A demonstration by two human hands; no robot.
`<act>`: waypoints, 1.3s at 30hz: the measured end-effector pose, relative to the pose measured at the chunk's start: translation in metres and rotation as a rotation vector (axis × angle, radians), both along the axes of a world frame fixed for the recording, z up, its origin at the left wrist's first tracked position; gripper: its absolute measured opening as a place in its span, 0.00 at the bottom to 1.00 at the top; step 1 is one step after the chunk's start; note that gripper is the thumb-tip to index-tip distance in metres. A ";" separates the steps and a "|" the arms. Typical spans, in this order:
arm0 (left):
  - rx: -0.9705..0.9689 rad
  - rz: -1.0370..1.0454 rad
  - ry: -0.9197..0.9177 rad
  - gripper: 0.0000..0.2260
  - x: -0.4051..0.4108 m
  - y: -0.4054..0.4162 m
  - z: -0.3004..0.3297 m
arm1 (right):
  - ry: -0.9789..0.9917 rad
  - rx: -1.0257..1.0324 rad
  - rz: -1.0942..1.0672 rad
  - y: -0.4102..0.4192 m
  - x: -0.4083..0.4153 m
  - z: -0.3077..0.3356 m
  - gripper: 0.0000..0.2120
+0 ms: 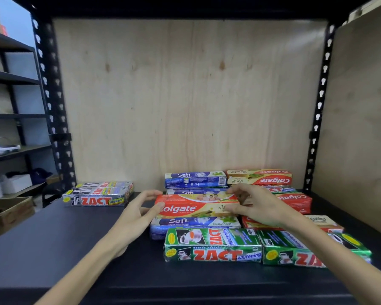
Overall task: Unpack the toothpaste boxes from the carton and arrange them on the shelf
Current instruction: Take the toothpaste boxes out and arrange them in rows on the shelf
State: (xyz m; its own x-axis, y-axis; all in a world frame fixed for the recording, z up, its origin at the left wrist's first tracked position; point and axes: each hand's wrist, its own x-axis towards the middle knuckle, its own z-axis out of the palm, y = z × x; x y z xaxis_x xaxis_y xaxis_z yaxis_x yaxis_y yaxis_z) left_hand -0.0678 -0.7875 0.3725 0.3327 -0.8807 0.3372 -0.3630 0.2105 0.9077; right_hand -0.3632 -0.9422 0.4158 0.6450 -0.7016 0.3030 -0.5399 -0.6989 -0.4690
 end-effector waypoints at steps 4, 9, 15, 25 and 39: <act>0.002 -0.024 0.012 0.16 -0.001 0.004 -0.002 | 0.018 -0.017 0.006 0.004 -0.005 0.000 0.24; 0.107 -0.003 -0.011 0.12 0.005 -0.002 0.000 | 0.038 -0.011 -0.009 0.003 -0.002 -0.003 0.24; 0.134 0.058 -0.030 0.16 0.013 -0.010 -0.004 | 0.142 -0.099 -0.038 -0.003 0.008 -0.003 0.24; -0.109 0.226 -0.368 0.06 0.003 -0.037 0.009 | -0.102 -0.182 -0.268 -0.041 -0.036 -0.007 0.04; 0.048 0.020 -0.965 0.23 -0.096 -0.224 0.057 | -0.090 0.098 -0.351 -0.150 -0.096 0.003 0.31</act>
